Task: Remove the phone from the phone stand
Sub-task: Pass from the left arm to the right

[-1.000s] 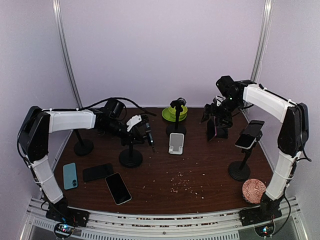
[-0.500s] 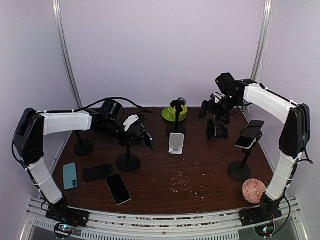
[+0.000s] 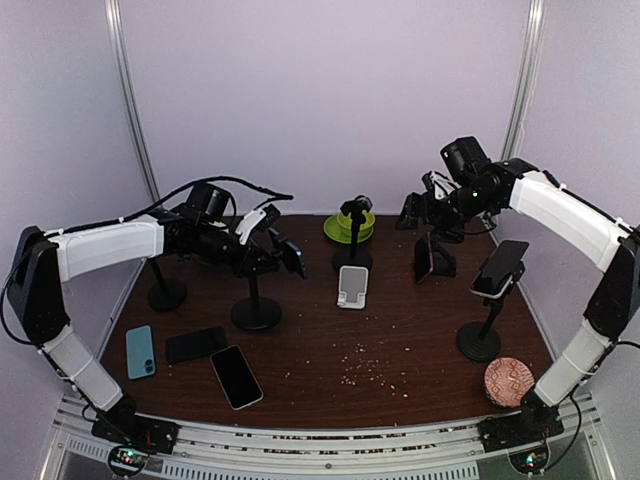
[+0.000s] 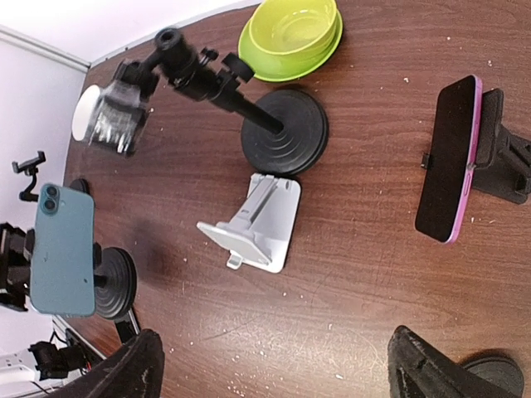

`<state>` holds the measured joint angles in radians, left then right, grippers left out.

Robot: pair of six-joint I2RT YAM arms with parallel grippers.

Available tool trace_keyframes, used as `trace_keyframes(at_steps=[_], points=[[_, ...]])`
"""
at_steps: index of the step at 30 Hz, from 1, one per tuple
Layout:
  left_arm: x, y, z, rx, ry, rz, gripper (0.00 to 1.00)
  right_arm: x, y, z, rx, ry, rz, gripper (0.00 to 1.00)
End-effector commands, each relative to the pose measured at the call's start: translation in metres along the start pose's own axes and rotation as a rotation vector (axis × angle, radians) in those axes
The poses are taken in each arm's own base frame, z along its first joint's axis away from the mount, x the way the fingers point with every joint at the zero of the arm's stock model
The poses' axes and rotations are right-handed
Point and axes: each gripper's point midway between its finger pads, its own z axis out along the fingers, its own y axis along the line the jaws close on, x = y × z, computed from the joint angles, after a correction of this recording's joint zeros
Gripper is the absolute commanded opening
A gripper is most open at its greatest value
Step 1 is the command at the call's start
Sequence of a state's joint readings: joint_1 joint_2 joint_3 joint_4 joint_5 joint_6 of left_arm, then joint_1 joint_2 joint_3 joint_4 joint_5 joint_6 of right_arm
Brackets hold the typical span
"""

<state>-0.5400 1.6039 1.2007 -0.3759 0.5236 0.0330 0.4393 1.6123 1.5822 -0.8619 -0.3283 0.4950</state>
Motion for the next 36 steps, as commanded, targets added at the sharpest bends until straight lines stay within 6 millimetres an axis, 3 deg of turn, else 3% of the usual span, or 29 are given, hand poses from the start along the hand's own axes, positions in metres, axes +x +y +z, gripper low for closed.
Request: trace_keyframes(at_steps=[1,7,13,23,26,33,36], points=[[-0.053,-0.025,-0.029,0.018,-0.15,0.046,0.0,0.003,0.012,-0.018,-0.013,-0.092,-0.079,0.94],[-0.045,-0.045,-0.037,0.007,-0.15,0.029,0.0,0.019,0.029,-0.035,-0.015,-0.15,-0.188,0.94],[-0.034,-0.067,-0.046,-0.024,-0.153,0.057,0.0,0.032,0.058,-0.049,-0.06,-0.233,-0.284,0.95],[-0.022,-0.083,-0.061,-0.054,-0.172,-0.02,0.0,0.049,0.09,-0.069,-0.058,-0.347,-0.441,0.95],[-0.02,-0.081,-0.063,-0.07,-0.162,-0.061,0.0,0.047,0.094,-0.082,-0.04,-0.43,-0.451,1.0],[-0.024,-0.085,-0.073,-0.08,-0.175,-0.082,0.0,0.025,0.098,-0.126,-0.086,-0.619,-0.343,1.0],[-0.028,-0.088,-0.079,-0.081,-0.194,-0.083,0.0,0.013,0.082,-0.14,-0.029,-0.696,-0.223,1.0]])
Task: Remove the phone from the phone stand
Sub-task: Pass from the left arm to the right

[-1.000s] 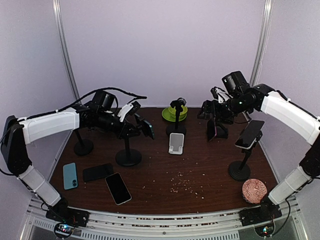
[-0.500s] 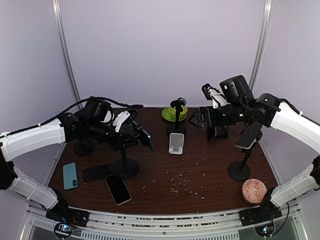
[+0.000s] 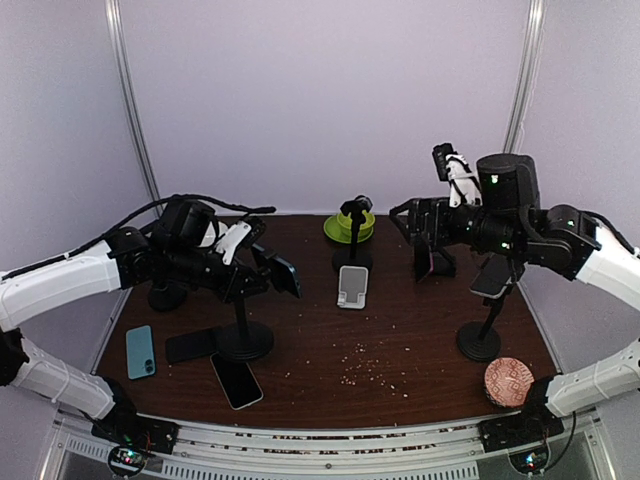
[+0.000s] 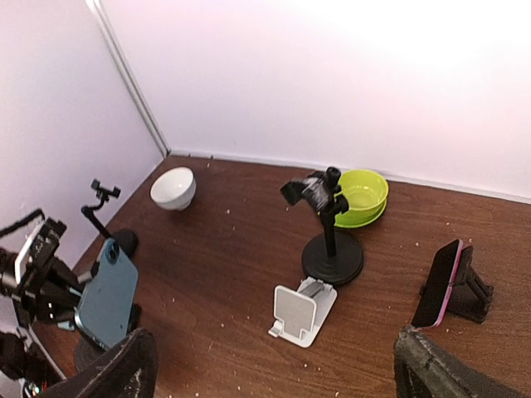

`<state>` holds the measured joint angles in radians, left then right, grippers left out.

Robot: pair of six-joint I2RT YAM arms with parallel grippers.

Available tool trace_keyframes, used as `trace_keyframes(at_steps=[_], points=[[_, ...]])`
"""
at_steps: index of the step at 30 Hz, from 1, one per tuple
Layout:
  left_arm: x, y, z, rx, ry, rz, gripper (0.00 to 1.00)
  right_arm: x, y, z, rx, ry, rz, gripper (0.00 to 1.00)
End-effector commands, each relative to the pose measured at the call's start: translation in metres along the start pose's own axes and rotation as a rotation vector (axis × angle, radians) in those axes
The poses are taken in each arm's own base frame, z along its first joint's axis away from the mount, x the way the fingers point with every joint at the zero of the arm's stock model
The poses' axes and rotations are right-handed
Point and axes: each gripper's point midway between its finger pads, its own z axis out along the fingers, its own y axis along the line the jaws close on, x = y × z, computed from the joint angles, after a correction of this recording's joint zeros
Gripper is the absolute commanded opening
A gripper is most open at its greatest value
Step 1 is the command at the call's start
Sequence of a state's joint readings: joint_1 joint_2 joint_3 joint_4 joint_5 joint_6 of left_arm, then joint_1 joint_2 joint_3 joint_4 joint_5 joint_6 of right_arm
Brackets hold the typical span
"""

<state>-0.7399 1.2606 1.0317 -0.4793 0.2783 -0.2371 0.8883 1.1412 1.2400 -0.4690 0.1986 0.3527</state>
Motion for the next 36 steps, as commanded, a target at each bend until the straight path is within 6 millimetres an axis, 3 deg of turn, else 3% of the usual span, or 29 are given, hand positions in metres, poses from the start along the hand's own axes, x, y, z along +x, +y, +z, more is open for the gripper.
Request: trace_keyframes(at_steps=[1,4,10,21,27,31,36], points=[[-0.048,-0.018,-0.03,0.029,-0.19,0.024,0.0,-0.032,-0.029,-0.015,0.145,-0.16,0.14,1.0],[-0.051,-0.019,-0.034,0.03,-0.199,0.017,0.0,-0.033,-0.029,-0.016,0.143,-0.173,0.117,1.0],[-0.059,-0.02,-0.042,0.02,-0.222,-0.041,0.0,-0.013,0.004,-0.003,-0.019,-0.075,-0.009,1.0],[-0.079,-0.021,-0.05,0.023,-0.265,-0.173,0.0,0.025,0.079,-0.016,-0.19,-0.045,-0.255,1.0],[-0.086,-0.031,-0.051,0.051,-0.275,-0.206,0.0,0.039,0.125,-0.016,-0.241,-0.019,-0.414,0.98],[-0.09,-0.044,-0.052,0.065,-0.282,-0.203,0.0,0.037,0.149,-0.011,-0.259,-0.016,-0.437,0.96],[-0.092,-0.06,-0.051,0.081,-0.286,-0.201,0.0,0.042,0.159,0.001,-0.247,0.013,-0.453,0.88]])
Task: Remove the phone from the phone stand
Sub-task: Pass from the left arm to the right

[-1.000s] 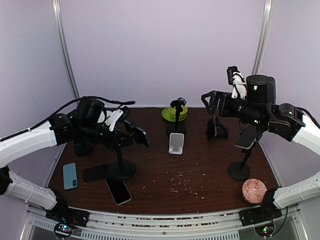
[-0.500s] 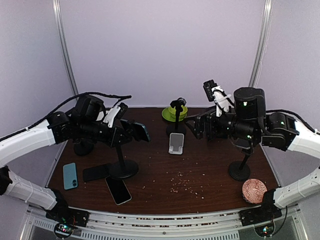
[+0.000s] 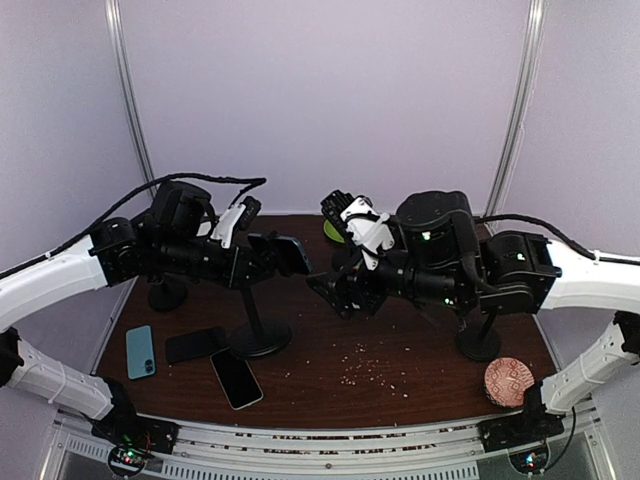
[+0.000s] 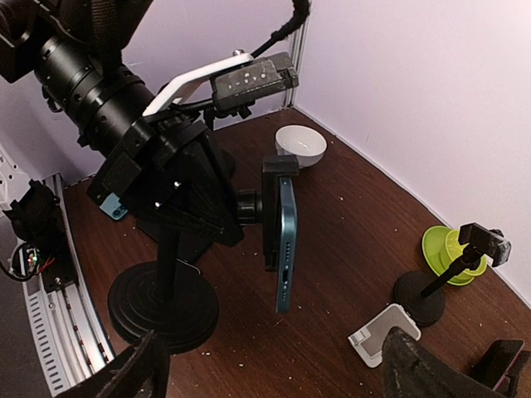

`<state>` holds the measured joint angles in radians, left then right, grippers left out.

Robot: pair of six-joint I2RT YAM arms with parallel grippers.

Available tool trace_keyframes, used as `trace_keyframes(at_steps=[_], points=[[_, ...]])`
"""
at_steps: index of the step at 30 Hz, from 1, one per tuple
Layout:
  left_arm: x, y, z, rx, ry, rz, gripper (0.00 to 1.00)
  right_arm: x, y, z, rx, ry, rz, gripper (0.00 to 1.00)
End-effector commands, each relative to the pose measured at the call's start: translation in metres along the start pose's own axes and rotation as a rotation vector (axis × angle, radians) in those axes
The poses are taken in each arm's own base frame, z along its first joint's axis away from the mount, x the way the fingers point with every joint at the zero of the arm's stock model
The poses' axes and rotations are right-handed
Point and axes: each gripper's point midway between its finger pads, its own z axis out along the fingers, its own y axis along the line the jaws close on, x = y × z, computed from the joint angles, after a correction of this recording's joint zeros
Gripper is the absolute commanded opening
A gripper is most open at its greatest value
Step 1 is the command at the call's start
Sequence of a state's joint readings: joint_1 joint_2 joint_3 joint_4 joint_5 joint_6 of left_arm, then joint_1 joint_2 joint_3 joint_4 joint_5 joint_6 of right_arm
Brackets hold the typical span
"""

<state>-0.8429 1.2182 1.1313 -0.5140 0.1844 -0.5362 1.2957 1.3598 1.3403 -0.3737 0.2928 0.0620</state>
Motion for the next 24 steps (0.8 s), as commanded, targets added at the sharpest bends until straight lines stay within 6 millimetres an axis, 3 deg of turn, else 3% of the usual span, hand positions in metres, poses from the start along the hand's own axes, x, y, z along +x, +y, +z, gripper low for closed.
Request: trace_keyframes(at_steps=[1,11,21,24], points=[[-0.052,-0.039,-0.019,0.094,-0.184,0.007,0.0,-0.008,-0.006,0.005,0.06,0.01,-0.019,0.85],[-0.05,-0.064,-0.016,0.12,-0.18,0.028,0.0,0.007,-0.006,0.021,0.098,0.076,-0.044,0.66],[-0.046,-0.071,-0.014,0.134,-0.166,0.036,0.0,0.011,-0.002,0.032,0.104,0.107,-0.071,0.35],[-0.045,-0.072,-0.014,0.135,-0.162,0.036,0.0,0.014,-0.002,0.033,0.108,0.113,-0.071,0.32]])
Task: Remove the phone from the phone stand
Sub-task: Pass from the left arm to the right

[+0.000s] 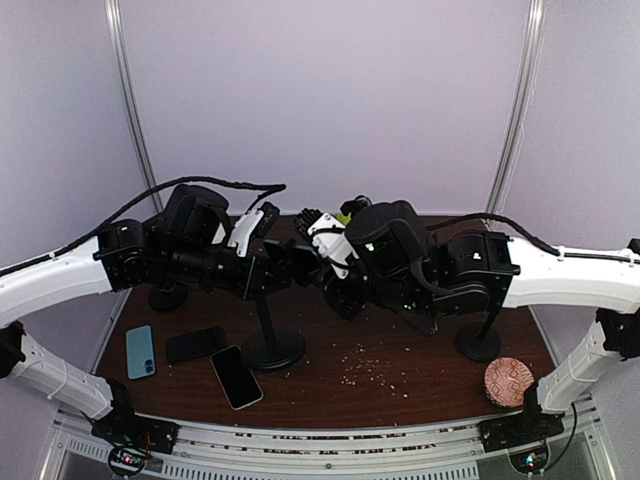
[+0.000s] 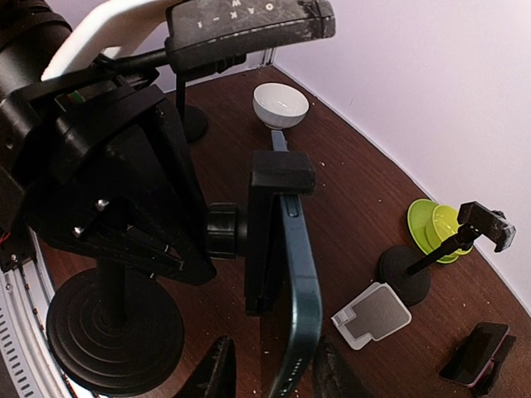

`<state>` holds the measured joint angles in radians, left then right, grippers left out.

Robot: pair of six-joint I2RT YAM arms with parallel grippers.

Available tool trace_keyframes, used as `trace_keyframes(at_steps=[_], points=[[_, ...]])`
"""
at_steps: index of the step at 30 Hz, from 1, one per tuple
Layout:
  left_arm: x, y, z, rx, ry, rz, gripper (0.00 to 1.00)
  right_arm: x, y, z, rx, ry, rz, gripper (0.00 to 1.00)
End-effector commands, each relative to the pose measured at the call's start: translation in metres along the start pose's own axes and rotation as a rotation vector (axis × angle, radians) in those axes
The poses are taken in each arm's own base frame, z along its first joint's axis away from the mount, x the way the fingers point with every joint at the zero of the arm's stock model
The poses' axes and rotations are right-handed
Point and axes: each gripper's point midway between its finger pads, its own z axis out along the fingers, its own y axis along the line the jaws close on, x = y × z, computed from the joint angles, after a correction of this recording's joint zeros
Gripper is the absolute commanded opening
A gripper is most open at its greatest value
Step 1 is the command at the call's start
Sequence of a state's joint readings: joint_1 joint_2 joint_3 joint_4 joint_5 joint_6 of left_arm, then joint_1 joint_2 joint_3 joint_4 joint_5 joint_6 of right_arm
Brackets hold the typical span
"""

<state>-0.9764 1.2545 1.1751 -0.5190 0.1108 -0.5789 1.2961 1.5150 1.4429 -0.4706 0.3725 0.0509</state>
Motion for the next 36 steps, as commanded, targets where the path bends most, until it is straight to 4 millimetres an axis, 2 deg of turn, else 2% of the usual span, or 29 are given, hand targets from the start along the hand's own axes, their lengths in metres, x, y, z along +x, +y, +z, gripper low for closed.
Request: trace_keyframes(at_steps=[1,13,20,24,31,36], points=[[-0.054,-0.033,-0.023,0.103,-0.187,0.009,0.0,-0.009,-0.003,-0.003,0.021,-0.015,0.007,0.32],[-0.051,-0.039,-0.026,0.123,-0.184,0.031,0.0,-0.018,0.0,0.001,0.019,-0.041,0.022,0.3],[-0.049,-0.038,-0.03,0.116,-0.196,0.036,0.0,-0.022,0.002,0.001,0.005,-0.035,0.033,0.02],[-0.05,-0.035,-0.03,0.094,-0.206,0.047,0.0,-0.023,0.004,-0.002,0.0,-0.035,0.033,0.0],[-0.055,-0.025,-0.04,0.027,-0.245,0.111,0.0,-0.042,-0.004,-0.013,0.029,-0.07,0.032,0.0],[-0.064,-0.016,-0.056,-0.046,-0.281,0.154,0.28,-0.057,-0.016,-0.023,0.07,-0.106,0.034,0.0]])
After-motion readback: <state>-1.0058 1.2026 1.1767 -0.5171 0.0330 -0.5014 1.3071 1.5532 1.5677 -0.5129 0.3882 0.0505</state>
